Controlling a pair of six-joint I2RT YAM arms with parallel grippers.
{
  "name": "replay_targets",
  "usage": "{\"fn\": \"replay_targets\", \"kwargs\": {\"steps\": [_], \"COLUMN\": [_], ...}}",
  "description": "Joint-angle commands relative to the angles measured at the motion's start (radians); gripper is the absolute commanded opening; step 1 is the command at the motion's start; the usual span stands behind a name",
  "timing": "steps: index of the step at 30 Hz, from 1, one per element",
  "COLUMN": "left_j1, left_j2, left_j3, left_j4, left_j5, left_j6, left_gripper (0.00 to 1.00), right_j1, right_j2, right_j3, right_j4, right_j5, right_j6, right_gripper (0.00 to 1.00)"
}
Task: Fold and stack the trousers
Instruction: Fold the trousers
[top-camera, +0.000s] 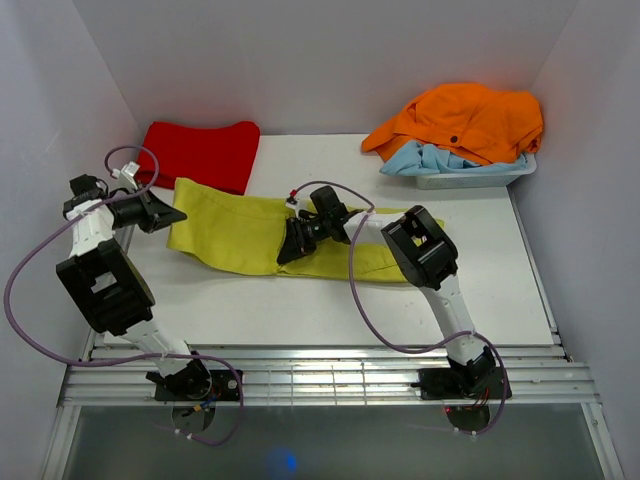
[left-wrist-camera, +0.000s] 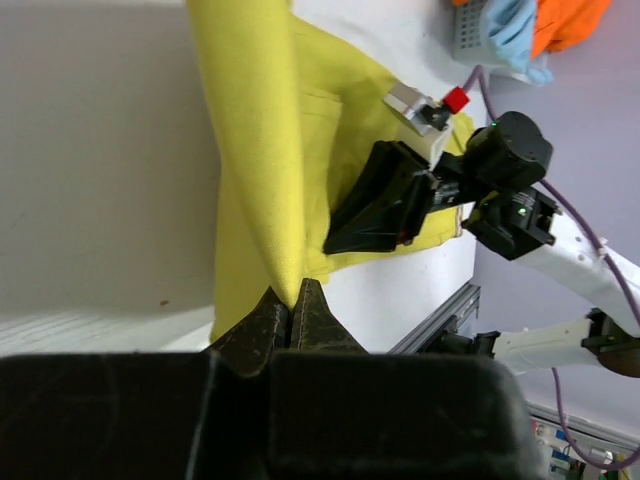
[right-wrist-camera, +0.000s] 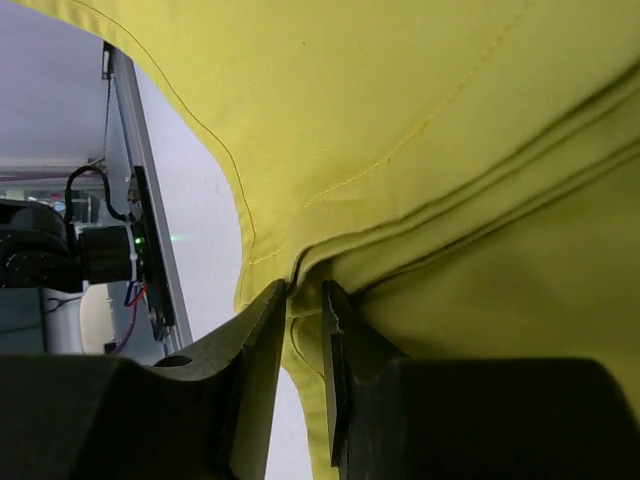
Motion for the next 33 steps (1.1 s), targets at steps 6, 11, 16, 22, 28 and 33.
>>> {"fn": "replay_targets", "kwargs": {"steps": [6,11,16,22,28,33], "left_j1": [-0.045,-0.122,-0.205,-0.279,-0.288,-0.294], "left_j2": [-0.108,-0.127,-0.186,-0.205,-0.2,-0.196], "left_j3": [0.087,0.104,0.078,0.075,0.075,0.067], "left_j4": [-0.009,0.051,0.139,0.168,0.174,0.175], "left_j5": [0.186,0.235,0.18,0.062,-0.005,-0.012], "left_j6": [-0.155,-0.246,-0.325,-0.355,-0.368,-0.371], "left_gripper": [0.0,0.0,0.0,0.0,0.0,0.0], "right_j1": [0.031,-0.053,-0.303,-0.656,-0.835,-0.843], "right_j2": [-0.037,-0.255,-0.422,-0.573,-0.536,-0.524], "right_j3": [0.1,0.046,-0.021,-0.208,-0.291,-0.368], "right_j4": [-0.063,-0.181,-0.49,-0.672,-0.769,-0.671], "right_j5": [0.052,-0.026,0.013,0.141,0.271,0.38], "right_j6": [-0.063,-0.17,-0.347,-0.528,-0.66,-0.605], "right_gripper": [0.37,0.44,0.52,0.57,0.95,0.95]}}
